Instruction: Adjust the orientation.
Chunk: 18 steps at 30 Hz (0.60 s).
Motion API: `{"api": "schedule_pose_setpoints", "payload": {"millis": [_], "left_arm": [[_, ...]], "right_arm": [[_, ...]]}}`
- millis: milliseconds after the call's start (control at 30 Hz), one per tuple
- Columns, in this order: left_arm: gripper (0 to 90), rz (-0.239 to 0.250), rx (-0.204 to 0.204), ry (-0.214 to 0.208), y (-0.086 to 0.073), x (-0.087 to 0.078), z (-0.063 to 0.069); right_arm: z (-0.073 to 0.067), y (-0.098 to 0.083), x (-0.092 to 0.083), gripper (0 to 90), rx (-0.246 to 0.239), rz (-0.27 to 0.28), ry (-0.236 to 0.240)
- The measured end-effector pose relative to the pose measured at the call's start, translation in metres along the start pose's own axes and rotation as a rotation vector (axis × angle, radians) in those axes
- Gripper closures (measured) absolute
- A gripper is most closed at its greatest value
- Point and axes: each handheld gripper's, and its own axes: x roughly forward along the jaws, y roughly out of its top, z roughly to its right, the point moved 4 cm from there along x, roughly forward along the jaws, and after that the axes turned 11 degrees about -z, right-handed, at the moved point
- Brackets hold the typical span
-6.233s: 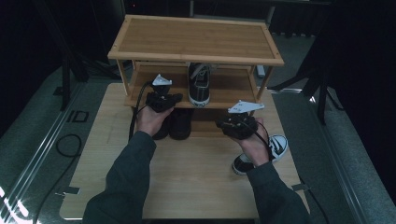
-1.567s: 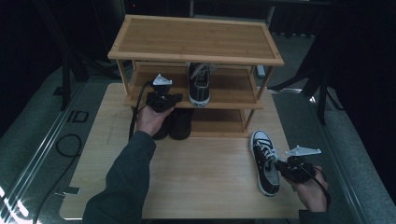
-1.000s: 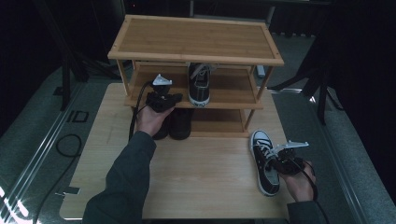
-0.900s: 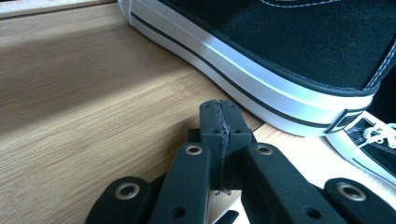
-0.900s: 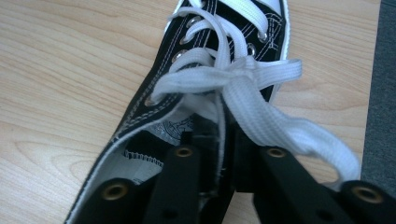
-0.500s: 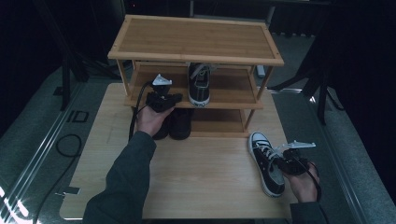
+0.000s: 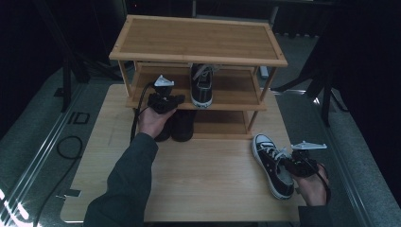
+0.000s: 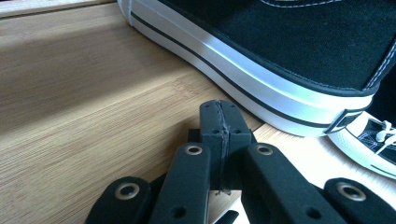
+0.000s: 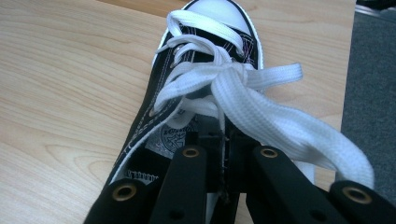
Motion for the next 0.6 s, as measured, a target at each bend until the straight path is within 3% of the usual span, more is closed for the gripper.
{"api": "schedule_pose_setpoints", "payload": {"millis": [600], "left_arm": [[89.8,0.0,0.0,-0.002,0.0,0.0,0.0]], "right_arm": [[-0.018,0.021,-0.013,87.8,-0.102,0.023,0.074]]}}
